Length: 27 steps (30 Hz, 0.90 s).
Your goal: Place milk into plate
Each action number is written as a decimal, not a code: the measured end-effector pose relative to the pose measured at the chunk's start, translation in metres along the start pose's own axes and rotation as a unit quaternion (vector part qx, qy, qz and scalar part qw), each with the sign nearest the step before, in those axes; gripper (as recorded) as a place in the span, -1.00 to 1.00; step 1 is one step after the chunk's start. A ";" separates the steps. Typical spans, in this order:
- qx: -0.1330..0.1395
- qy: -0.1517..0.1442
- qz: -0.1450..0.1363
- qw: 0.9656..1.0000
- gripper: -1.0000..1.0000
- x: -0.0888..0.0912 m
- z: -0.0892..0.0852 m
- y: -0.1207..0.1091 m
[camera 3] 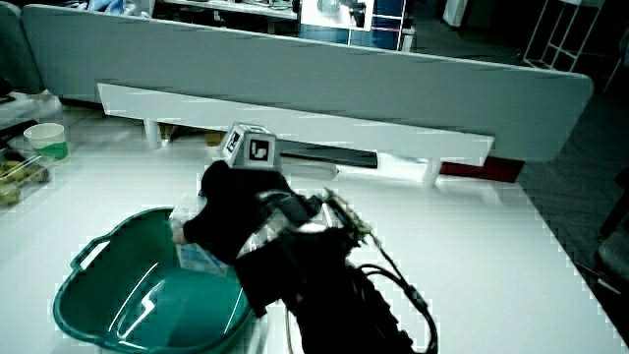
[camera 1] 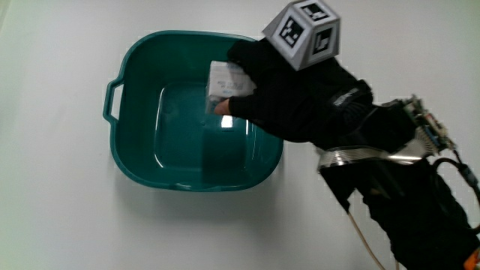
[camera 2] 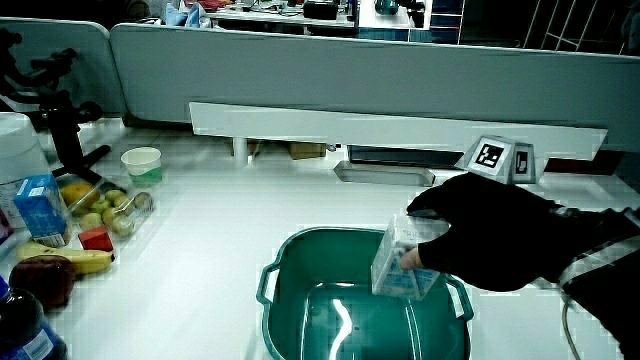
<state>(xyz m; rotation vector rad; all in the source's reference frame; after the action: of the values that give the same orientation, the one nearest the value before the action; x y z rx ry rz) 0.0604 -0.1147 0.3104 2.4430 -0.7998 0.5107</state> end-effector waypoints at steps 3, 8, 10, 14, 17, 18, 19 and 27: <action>0.006 0.006 -0.020 1.000 0.00 -0.018 0.003 -0.005; -0.008 -0.001 -0.030 1.000 0.00 -0.016 -0.014 0.005; -0.019 0.008 -0.027 0.999 0.00 -0.014 -0.022 0.008; -0.032 0.000 -0.031 0.999 0.00 -0.015 -0.034 0.014; -0.039 0.005 -0.031 0.999 0.00 -0.013 -0.046 0.019; -0.038 0.007 -0.028 0.999 0.00 -0.015 -0.047 0.019; -0.044 0.007 -0.027 0.999 0.00 -0.015 -0.051 0.021; -0.056 -0.007 -0.038 0.998 0.00 -0.012 -0.068 0.028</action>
<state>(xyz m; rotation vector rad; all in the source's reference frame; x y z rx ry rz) 0.0209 -0.0896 0.3680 2.3649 -0.7195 0.4099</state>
